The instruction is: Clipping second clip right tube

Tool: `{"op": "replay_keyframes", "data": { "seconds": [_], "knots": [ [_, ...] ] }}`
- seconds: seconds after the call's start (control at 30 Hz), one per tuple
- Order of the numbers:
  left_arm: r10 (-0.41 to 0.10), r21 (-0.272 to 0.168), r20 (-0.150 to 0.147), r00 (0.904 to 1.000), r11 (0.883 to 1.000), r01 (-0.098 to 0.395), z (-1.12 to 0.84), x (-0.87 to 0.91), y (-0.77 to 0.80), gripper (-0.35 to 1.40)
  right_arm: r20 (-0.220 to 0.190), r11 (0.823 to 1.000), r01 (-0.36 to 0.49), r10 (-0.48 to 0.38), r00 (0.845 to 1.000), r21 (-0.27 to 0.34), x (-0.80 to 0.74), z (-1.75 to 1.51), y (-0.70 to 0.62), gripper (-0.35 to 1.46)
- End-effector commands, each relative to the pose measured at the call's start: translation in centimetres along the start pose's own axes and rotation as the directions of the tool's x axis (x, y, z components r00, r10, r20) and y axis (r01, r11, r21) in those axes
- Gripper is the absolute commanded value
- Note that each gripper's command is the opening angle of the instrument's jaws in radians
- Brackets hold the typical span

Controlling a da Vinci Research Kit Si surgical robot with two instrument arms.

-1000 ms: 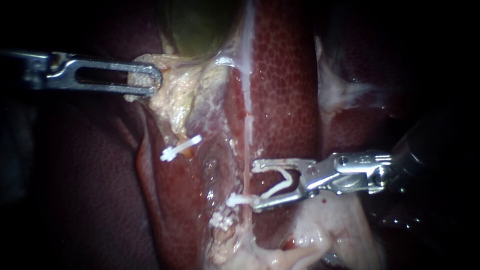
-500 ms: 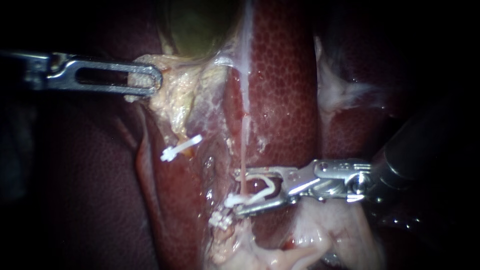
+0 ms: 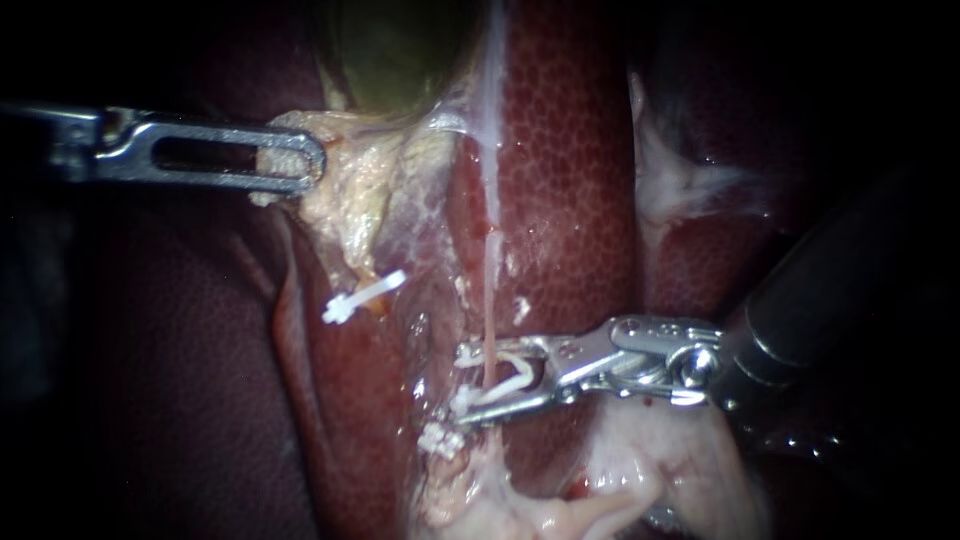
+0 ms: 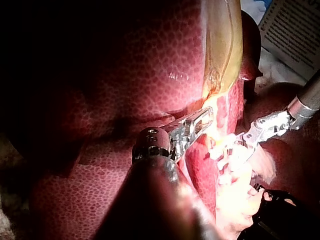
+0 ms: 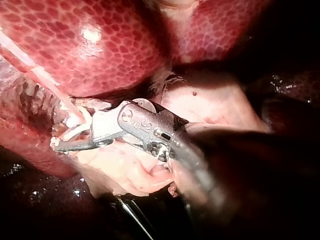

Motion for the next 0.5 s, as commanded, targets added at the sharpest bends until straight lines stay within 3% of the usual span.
{"op": "replay_keyframes", "data": {
  "seconds": [0.03,0.2,0.4,0.5],
  "knots": [
    [0.0,0.0,0.0,1.0,1.0,0.0,0.0,0.0,0.0,-0.35,-0.001,1.0,-0.009,0.009,1.0,-0.002,0.01,0.0,0.0,0.41],
    [0.0,0.0,0.0,1.0,1.0,0.0,0.0,0.01,0.0,-0.35,0.005,0.999,-0.049,0.049,0.999,0.014,0.0,-0.02,0.0,0.15],
    [0.0,-0.001,0.0,1.0,1.0,0.0,0.0,0.01,0.0,-0.35,0.007,0.998,-0.059,0.059,0.998,0.018,-0.01,-0.04,-0.01,-0.3],
    [0.0,-0.001,0.0,1.0,1.0,0.0,0.0,0.01,0.0,-0.35,0.008,0.998,-0.058,0.058,0.998,0.02,-0.02,-0.05,-0.01,-0.35]
  ]
}}
